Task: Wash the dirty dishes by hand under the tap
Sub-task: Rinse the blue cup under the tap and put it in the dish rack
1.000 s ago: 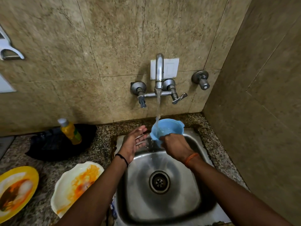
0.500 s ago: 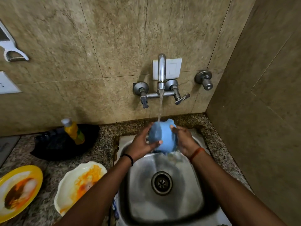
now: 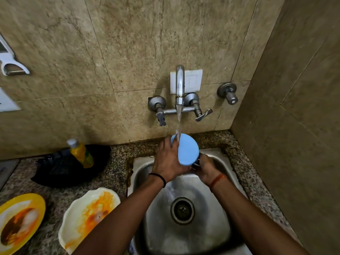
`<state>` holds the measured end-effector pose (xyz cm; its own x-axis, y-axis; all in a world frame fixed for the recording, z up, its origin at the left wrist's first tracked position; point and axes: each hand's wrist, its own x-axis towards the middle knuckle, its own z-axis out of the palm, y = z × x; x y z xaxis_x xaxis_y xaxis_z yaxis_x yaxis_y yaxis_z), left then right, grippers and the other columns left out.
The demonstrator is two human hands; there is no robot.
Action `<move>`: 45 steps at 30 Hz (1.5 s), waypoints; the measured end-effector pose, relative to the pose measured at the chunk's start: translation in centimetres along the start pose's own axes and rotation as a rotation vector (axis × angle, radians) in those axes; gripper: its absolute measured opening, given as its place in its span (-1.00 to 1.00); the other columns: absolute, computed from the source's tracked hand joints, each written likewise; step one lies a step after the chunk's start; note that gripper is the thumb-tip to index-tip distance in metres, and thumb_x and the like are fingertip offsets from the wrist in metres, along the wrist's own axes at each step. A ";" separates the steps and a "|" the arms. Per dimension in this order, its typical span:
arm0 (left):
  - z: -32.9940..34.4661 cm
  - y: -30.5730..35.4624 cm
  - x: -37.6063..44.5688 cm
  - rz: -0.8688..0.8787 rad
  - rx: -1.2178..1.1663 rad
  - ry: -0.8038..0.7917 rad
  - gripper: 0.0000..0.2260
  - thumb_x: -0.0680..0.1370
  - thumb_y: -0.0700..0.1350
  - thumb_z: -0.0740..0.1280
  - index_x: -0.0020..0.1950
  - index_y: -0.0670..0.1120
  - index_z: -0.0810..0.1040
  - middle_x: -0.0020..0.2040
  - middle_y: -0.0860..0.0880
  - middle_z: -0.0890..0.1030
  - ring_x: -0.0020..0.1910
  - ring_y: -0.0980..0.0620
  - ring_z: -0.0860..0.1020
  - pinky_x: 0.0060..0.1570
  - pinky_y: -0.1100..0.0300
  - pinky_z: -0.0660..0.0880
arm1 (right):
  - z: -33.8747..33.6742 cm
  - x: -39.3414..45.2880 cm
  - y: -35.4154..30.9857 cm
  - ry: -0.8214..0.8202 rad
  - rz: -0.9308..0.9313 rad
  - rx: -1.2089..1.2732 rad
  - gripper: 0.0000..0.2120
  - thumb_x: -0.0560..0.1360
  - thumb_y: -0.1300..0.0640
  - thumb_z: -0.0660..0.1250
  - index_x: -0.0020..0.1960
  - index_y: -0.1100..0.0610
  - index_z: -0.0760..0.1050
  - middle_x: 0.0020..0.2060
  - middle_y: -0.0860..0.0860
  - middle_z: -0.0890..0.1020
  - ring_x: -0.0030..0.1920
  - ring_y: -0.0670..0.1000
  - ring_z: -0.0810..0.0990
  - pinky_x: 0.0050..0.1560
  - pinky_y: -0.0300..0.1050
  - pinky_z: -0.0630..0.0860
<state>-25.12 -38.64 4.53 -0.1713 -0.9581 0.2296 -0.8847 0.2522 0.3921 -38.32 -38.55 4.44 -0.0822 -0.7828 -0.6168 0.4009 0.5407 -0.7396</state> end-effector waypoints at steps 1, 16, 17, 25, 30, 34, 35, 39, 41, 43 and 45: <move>0.0 0.0 0.2 0.008 0.026 0.008 0.08 0.18 0.33 0.44 0.54 -0.01 0.02 0.36 -0.12 0.26 0.32 -0.14 0.27 0.28 0.02 0.34 | 0.0 -0.2 -0.1 0.064 -0.050 -0.079 -0.78 0.60 0.22 0.12 -0.07 0.15 0.54 -0.18 0.07 0.62 -0.22 0.05 0.56 -0.23 -0.11 0.50; 0.2 0.6 0.9 0.056 0.029 0.042 -0.24 0.32 0.13 0.39 0.46 -0.10 0.27 0.37 -0.16 0.39 0.35 -0.16 0.34 0.36 0.08 0.30 | 6.4 -3.6 -5.3 -0.394 -0.100 0.143 -0.77 0.54 0.33 0.30 0.16 0.41 0.52 -0.22 0.12 0.70 -0.44 -0.16 0.60 -0.47 -0.41 0.52; 0.2 0.5 0.9 0.041 0.020 0.044 -0.27 0.32 0.14 0.38 0.43 -0.06 0.29 0.34 -0.11 0.40 0.33 -0.11 0.36 0.34 0.11 0.33 | 6.6 -3.4 -5.4 -0.374 -0.117 0.067 -0.84 0.52 0.25 0.36 0.02 0.35 0.57 -0.33 0.06 0.68 -0.60 -0.20 0.45 -0.63 -0.43 0.36; 0.3 0.1 1.0 -0.031 -0.001 -0.015 -0.19 0.26 0.25 0.38 0.43 -0.01 0.24 0.32 -0.02 0.34 0.29 0.00 0.33 0.30 0.20 0.29 | 7.6 -2.6 -5.9 -0.385 -0.096 0.168 -0.58 0.65 0.08 0.01 -0.38 0.09 0.23 -0.66 -0.07 0.20 -0.72 -0.13 0.10 -0.65 -0.38 -0.05; 0.8 0.1 0.6 0.040 0.059 0.018 -0.17 0.32 0.27 0.34 0.49 -0.07 0.21 0.42 -0.11 0.31 0.38 -0.08 0.29 0.37 0.14 0.23 | 7.4 -2.9 -6.4 -0.583 -0.087 0.324 -0.72 0.63 0.35 0.03 0.23 0.33 0.45 -0.02 0.02 0.65 -0.56 -0.18 0.51 -0.54 -0.38 0.47; 0.4 0.2 0.6 -0.003 -0.025 0.004 -0.20 0.29 0.26 0.34 0.44 -0.04 0.25 0.33 -0.07 0.36 0.31 -0.04 0.34 0.30 0.18 0.30 | 7.3 -2.5 -5.4 -0.389 -0.173 0.122 -0.76 0.63 0.14 0.20 -0.02 0.29 0.55 -0.46 -0.02 0.56 -0.70 -0.19 0.26 -0.73 -0.35 0.16; 0.2 0.2 0.6 -0.016 -0.044 -0.003 -0.20 0.27 0.25 0.37 0.42 -0.02 0.26 0.30 -0.05 0.37 0.29 -0.03 0.35 0.28 0.18 0.33 | 7.4 -2.2 -5.2 -0.271 -0.213 0.069 -0.71 0.61 0.07 0.22 -0.19 0.22 0.52 -0.59 -0.05 0.42 -0.71 -0.17 0.22 -0.70 -0.37 0.10; -0.3 0.2 0.4 -0.030 -0.134 0.036 -0.16 0.24 0.17 0.47 0.45 0.04 0.21 0.29 -0.04 0.35 0.26 -0.04 0.37 0.19 0.15 0.41 | 6.6 -1.0 -5.8 0.129 -0.325 -0.047 -0.60 0.52 -0.07 0.32 -0.42 0.09 0.42 -0.56 -0.02 0.42 -0.56 -0.06 0.35 -0.50 -0.25 0.26; -0.6 0.1 0.3 -0.030 -0.164 0.050 -0.10 0.23 0.16 0.50 0.48 0.06 0.18 0.33 -0.04 0.31 0.28 -0.05 0.35 0.20 0.13 0.42 | 5.5 -0.1 -6.8 0.233 -0.379 -0.076 -0.66 0.52 -0.05 0.33 -0.35 0.11 0.45 -0.46 0.02 0.44 -0.45 0.00 0.39 -0.46 -0.20 0.29; -0.7 0.0 0.3 -0.032 -0.161 0.060 -0.05 0.21 0.18 0.53 0.49 0.06 0.15 0.35 -0.04 0.29 0.30 -0.06 0.33 0.21 0.10 0.42 | 4.5 0.5 -7.7 0.240 -0.364 -0.028 -0.75 0.51 -0.03 0.35 -0.10 0.18 0.51 -0.29 0.10 0.48 -0.30 0.07 0.47 -0.45 -0.18 0.37; -0.7 -0.1 0.2 -0.032 -0.158 0.070 -0.03 0.21 0.19 0.53 0.50 0.06 0.12 0.36 -0.04 0.28 0.32 -0.06 0.31 0.22 0.12 0.39 | 3.6 1.1 -8.4 0.207 -0.341 -0.041 -0.72 0.52 -0.02 0.34 0.08 0.19 0.52 -0.18 0.09 0.50 -0.21 0.07 0.52 -0.40 -0.14 0.44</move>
<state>-24.79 -38.79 5.22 -0.1083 -0.9556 0.2742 -0.8091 0.2450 0.5342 -38.52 -45.08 10.89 -0.3882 -0.8432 -0.3719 0.2827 0.2751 -0.9189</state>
